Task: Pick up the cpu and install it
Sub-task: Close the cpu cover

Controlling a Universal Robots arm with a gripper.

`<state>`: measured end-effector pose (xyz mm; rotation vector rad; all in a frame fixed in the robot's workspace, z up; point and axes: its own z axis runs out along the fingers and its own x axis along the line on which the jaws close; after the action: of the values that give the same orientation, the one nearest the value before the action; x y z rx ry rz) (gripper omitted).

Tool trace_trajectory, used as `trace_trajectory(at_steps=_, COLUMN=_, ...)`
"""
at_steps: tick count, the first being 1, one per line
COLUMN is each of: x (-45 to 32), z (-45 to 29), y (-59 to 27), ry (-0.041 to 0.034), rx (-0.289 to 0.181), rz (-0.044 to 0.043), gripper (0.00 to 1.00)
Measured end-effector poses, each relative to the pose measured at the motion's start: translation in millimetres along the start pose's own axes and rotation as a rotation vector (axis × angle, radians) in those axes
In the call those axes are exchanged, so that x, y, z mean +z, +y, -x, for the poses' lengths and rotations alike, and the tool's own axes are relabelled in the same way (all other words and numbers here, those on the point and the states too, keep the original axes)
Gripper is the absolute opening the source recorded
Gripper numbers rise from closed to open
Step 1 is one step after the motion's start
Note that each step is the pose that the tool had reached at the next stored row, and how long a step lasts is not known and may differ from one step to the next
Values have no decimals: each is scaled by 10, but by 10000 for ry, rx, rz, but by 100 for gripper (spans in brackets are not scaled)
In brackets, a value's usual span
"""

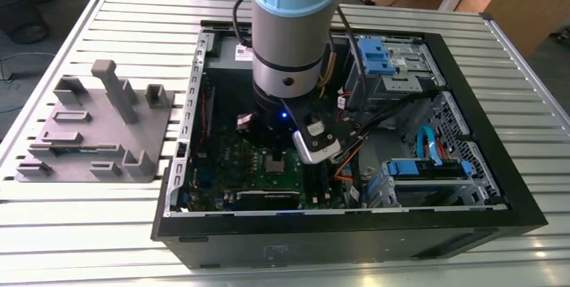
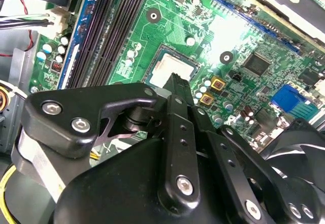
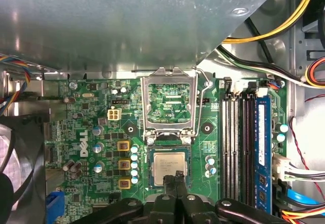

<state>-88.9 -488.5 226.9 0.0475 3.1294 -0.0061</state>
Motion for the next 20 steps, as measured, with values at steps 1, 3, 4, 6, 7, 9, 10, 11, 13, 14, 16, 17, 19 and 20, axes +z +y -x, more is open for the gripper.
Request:
trace_trajectory(at_steps=1, x=0, z=7, y=0, ry=1, rx=0, rz=-1, gripper=13)
trace_trajectory(at_steps=3, x=1, z=27, y=1, ry=0, rx=-2, rz=0, gripper=13)
trace_trajectory(at_steps=4, x=1, z=36, y=1, ry=0, rx=-2, rz=0, gripper=13)
trace_trajectory(at_steps=6, x=1, z=59, y=2, ry=0, rx=-3, rz=0, gripper=13)
trace_trajectory(at_steps=7, x=1, z=72, y=2, ry=0, rx=-3, rz=0, gripper=13)
trace_trajectory(at_steps=9, x=2, z=98, y=3, ry=0, rx=-3, rz=1, gripper=13)
trace_trajectory(at_steps=10, x=2, z=109, y=3, ry=0, rx=-3, rz=0, gripper=13)
trace_trajectory(at_steps=11, x=2, z=117, y=3, ry=0, rx=-3, rz=1, gripper=13)
trace_trajectory(at_steps=13, x=2, z=120, y=3, ry=0, rx=-3, rz=1, gripper=13)
trace_trajectory(at_steps=14, x=2, z=120, y=4, ry=0, rx=-2, rz=0, gripper=13)
trace_trajectory(at_steps=16, x=2, z=129, y=23, ry=0, rx=-3, rz=0, gripper=13)
trace_trajectory(at_steps=17, x=2, z=129, y=23, ry=0, rx=-3, rz=0, gripper=13)
trace_trajectory(at_steps=19, x=2, z=129, y=24, ry=0, rx=-3, rz=0, gripper=13)
trace_trajectory(at_steps=20, x=2, z=129, y=26, ry=0, rx=-3, rz=0, gripper=13)
